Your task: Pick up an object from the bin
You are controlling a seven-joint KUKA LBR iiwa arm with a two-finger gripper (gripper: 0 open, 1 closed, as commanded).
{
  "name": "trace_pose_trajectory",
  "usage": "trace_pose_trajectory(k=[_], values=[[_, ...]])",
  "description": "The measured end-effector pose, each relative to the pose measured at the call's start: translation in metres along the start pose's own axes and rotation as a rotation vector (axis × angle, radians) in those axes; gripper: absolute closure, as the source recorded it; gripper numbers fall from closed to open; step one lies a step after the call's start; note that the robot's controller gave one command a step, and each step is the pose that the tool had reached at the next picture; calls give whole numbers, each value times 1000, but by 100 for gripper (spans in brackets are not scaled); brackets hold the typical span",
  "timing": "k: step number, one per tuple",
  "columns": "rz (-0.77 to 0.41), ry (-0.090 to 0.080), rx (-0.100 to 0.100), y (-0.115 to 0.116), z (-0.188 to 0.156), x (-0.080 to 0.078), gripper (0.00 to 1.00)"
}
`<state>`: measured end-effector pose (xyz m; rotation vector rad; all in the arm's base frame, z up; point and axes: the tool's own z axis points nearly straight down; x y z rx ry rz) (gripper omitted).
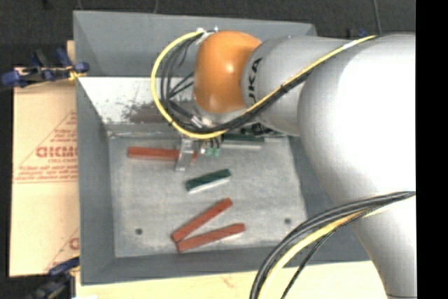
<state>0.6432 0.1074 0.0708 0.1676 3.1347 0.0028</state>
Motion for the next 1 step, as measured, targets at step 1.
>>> trace_pose_trajectory(k=[1], values=[[-68,-9,-1,29,-158,33,100]])
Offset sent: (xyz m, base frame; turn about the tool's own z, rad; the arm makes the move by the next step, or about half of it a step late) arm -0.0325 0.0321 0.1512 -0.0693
